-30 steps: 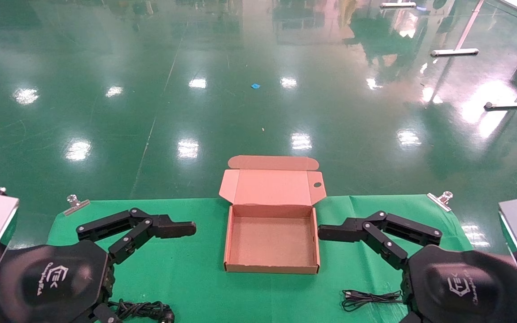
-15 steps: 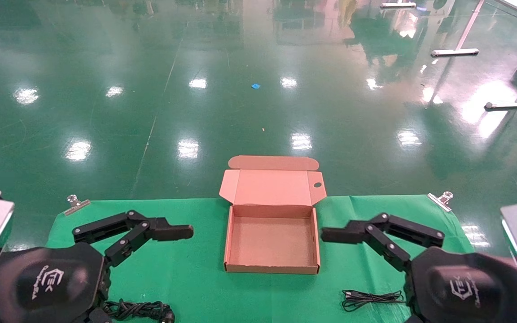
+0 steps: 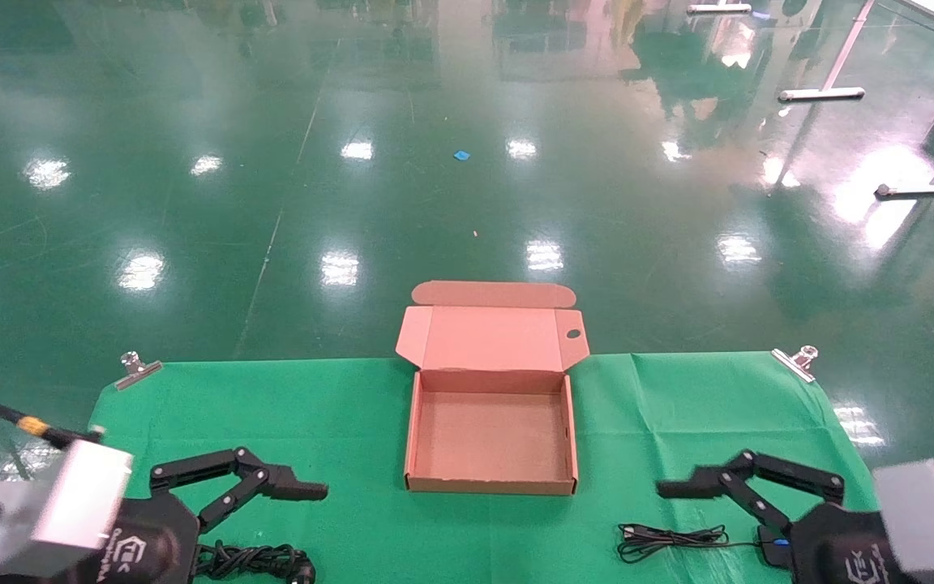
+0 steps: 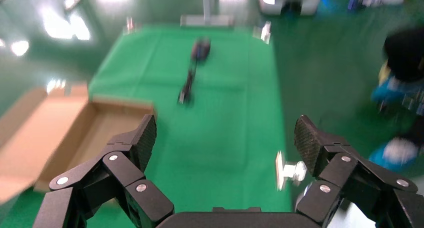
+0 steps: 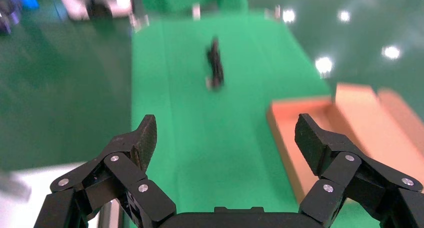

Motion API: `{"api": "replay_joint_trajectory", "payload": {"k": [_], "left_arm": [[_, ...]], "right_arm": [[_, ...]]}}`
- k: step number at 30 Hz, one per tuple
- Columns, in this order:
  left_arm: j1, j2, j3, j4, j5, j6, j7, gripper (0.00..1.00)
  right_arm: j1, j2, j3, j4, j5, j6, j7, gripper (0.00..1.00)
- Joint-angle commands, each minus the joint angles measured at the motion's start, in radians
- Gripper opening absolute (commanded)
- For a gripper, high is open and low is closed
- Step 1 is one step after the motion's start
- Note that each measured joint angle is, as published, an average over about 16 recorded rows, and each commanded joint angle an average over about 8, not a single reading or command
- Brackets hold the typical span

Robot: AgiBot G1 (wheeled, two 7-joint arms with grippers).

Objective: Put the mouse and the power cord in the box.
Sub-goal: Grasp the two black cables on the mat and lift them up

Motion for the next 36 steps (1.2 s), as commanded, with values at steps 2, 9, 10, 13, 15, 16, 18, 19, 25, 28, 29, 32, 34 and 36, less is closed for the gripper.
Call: {"api": "replay_joint_trajectory", "payload": {"k": [2, 9, 10, 13, 15, 16, 18, 19, 25, 28, 29, 32, 34, 36], "left_arm": [[-0.048, 0.004, 0.049, 0.021, 0.085, 0.01, 0.017, 1.0], [-0.139, 0.057, 0.189, 0.209, 0.248, 0.009, 0.107, 1.0], [-0.149, 0.068, 0.206, 0.245, 0.267, 0.007, 0.124, 1.0], [-0.182, 0.111, 0.253, 0.363, 0.327, -0.001, 0.183, 1.0], [-0.209, 0.145, 0.282, 0.445, 0.374, -0.009, 0.228, 1.0], [-0.223, 0.162, 0.296, 0.484, 0.397, -0.015, 0.251, 1.0], [-0.253, 0.198, 0.321, 0.565, 0.445, -0.03, 0.297, 1.0], [-0.267, 0.216, 0.332, 0.603, 0.468, -0.04, 0.319, 1.0], [-0.337, 0.317, 0.384, 0.806, 0.584, -0.153, 0.431, 1.0], [-0.353, 0.36, 0.399, 0.88, 0.624, -0.231, 0.469, 1.0], [-0.356, 0.373, 0.404, 0.901, 0.634, -0.257, 0.479, 1.0], [-0.361, 0.408, 0.414, 0.956, 0.658, -0.319, 0.507, 1.0], [-0.364, 0.426, 0.419, 0.987, 0.669, -0.349, 0.524, 1.0], [-0.365, 0.442, 0.423, 1.015, 0.676, -0.372, 0.54, 1.0]], "right_arm": [[0.034, 0.004, -0.042, -0.037, -0.068, -0.007, -0.046, 1.0], [0.181, -0.067, -0.184, -0.189, -0.307, 0.0, -0.23, 1.0], [0.203, -0.084, -0.202, -0.221, -0.34, 0.003, -0.26, 1.0], [0.268, -0.142, -0.255, -0.331, -0.44, 0.015, -0.355, 1.0], [0.306, -0.182, -0.286, -0.414, -0.501, 0.03, -0.413, 1.0], [0.322, -0.201, -0.301, -0.454, -0.53, 0.039, -0.44, 1.0], [0.353, -0.24, -0.328, -0.534, -0.587, 0.066, -0.493, 1.0], [0.365, -0.258, -0.34, -0.571, -0.612, 0.084, -0.516, 1.0], [0.412, -0.369, -0.392, -0.755, -0.734, 0.251, -0.632, 1.0], [0.42, -0.42, -0.408, -0.821, -0.77, 0.342, -0.671, 1.0], [0.421, -0.436, -0.411, -0.84, -0.779, 0.369, -0.682, 1.0], [0.424, -0.48, -0.418, -0.894, -0.795, 0.435, -0.712, 1.0], [0.425, -0.505, -0.419, -0.925, -0.799, 0.469, -0.73, 1.0], [0.426, -0.527, -0.419, -0.953, -0.8, 0.496, -0.746, 1.0]]}}
